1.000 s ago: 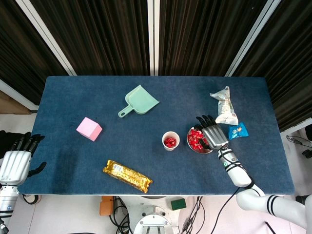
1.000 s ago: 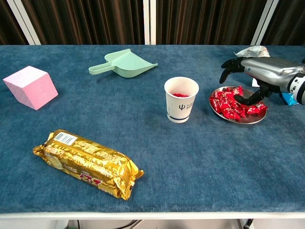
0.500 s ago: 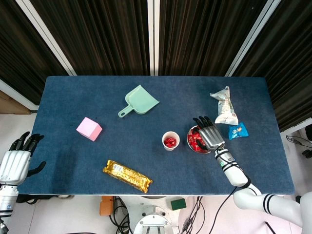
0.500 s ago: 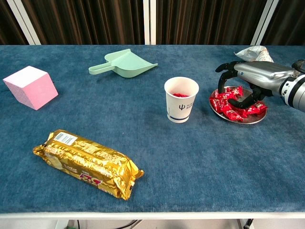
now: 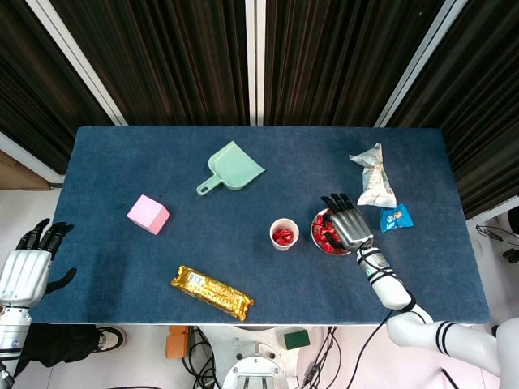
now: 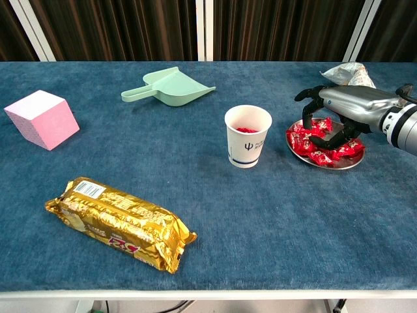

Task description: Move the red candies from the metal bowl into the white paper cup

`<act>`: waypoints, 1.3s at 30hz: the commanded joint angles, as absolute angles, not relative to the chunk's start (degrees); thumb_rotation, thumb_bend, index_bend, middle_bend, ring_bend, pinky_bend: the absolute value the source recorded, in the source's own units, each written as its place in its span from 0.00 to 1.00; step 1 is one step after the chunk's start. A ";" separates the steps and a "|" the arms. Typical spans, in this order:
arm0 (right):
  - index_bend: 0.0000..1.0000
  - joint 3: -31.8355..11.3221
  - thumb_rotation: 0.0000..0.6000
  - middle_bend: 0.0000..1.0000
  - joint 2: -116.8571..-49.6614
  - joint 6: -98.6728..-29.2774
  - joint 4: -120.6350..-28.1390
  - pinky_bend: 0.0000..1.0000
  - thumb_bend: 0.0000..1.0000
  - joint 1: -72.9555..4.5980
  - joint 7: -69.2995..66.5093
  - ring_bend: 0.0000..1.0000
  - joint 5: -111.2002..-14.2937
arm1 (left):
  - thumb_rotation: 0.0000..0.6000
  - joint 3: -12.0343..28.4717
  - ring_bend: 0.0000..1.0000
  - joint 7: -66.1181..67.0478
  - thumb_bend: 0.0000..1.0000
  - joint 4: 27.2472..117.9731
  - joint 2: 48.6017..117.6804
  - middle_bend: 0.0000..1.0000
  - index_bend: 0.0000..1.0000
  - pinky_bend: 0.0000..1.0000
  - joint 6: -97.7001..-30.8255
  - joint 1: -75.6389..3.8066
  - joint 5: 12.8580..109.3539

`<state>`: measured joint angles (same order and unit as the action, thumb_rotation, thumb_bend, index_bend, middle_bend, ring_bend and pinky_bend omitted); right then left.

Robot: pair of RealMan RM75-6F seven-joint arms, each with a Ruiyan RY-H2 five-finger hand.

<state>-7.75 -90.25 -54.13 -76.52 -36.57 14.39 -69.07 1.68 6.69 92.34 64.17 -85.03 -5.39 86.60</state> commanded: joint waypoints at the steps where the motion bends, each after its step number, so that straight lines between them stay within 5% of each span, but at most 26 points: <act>1: 0.63 -7.85 1.00 0.07 -90.32 -54.74 -76.44 0.00 0.47 -36.38 14.48 0.00 -69.17 | 1.00 1.70 0.06 6.74 0.19 92.37 64.16 0.15 0.17 0.21 -85.03 -5.39 86.55; 15: 0.69 -10.06 1.00 0.08 -83.99 -63.25 -85.97 0.00 0.48 -34.56 8.44 0.00 -76.82 | 1.00 1.71 0.06 7.38 0.19 92.69 64.24 0.15 0.17 0.21 -84.57 -5.61 86.31; 26: 0.68 -11.13 1.00 0.08 -89.06 -63.59 -86.92 0.00 0.47 -38.34 10.52 0.00 -80.52 | 1.00 1.93 0.06 7.54 0.19 92.61 64.36 0.15 0.17 0.21 -84.93 -5.48 86.02; 28: 0.64 -10.95 1.00 0.08 -89.80 -62.95 -86.36 0.00 0.47 -38.96 10.65 0.00 -80.82 | 1.00 2.00 0.06 7.45 0.19 92.53 64.36 0.15 0.17 0.21 -85.00 -5.48 85.96; 35: 0.24 -10.68 1.00 0.04 -90.78 -62.25 -85.06 0.00 0.39 -39.97 10.88 0.00 -81.31 | 1.00 2.09 0.06 6.81 0.19 92.39 64.21 0.15 0.17 0.21 -85.62 -5.20 86.05; 39: 0.15 -10.43 1.00 0.04 -90.02 -63.03 -85.58 0.00 0.39 -39.42 10.29 0.00 -81.50 | 1.00 2.00 0.06 6.70 0.19 92.34 64.18 0.15 0.17 0.21 -85.60 -5.19 86.20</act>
<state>-10.51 -90.22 -62.83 -85.42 -39.58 10.44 -81.41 2.01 6.70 92.34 64.18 -85.61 -5.19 86.19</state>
